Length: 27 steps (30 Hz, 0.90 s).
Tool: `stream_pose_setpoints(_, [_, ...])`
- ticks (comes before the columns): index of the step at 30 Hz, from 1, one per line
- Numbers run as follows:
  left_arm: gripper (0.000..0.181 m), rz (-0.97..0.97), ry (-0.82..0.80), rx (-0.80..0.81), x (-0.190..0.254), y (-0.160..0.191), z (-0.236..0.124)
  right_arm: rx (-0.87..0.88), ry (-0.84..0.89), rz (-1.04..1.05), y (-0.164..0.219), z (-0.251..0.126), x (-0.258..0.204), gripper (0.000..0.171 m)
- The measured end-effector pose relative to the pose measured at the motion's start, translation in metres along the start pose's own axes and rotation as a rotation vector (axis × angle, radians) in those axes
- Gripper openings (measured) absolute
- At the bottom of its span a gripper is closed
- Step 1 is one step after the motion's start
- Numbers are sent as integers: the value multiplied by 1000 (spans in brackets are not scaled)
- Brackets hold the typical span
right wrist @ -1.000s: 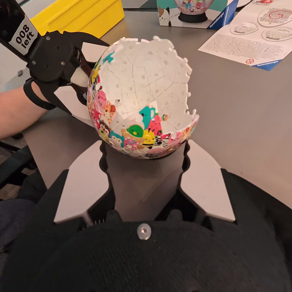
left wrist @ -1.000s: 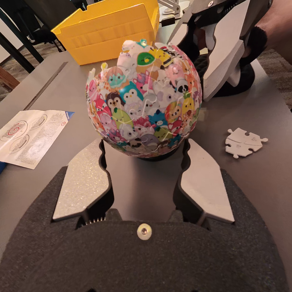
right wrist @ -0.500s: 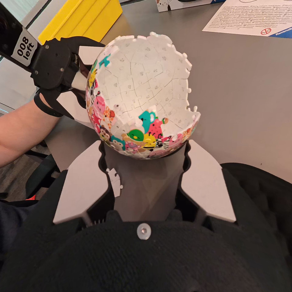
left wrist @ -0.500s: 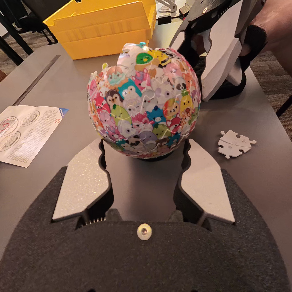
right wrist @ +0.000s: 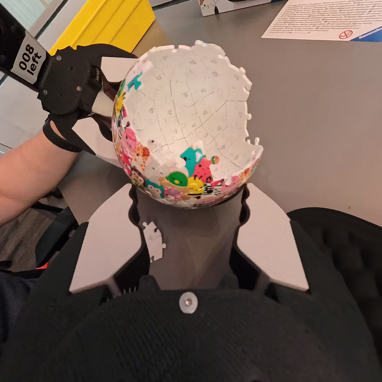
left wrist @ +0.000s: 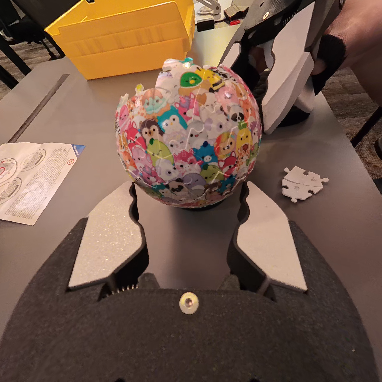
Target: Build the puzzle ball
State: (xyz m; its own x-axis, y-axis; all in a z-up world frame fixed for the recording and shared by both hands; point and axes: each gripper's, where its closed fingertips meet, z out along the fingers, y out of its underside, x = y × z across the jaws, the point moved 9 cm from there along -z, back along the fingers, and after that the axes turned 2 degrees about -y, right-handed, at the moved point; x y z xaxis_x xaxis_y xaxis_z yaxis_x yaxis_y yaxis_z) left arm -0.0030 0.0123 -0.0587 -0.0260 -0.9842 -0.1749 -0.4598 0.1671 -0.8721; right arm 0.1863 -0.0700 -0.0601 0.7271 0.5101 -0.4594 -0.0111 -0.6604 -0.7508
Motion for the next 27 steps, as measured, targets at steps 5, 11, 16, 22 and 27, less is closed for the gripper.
stream_pose_setpoints(5, [96, 15, -16, 30, -1, 0, -3, 11, 0, -6, 1, -1, 0, 97])
stream_pose_setpoints(11, [98, -60, -90, 64, 9, 7, -28, 26, 54, -107, 13, -21, -1, 100])
stream_pose_setpoints(16, [81, -127, -90, 21, 57, 20, -52, 18, 20, -347, 43, -42, -25, 91])
stream_pose_setpoints(22, [70, -42, 24, -196, 110, 15, -12, -79, -81, -529, 69, -27, -47, 63])
stream_pose_setpoints(27, [60, 28, 68, -284, 110, 9, 15, -196, -104, -512, 72, -10, -50, 60])
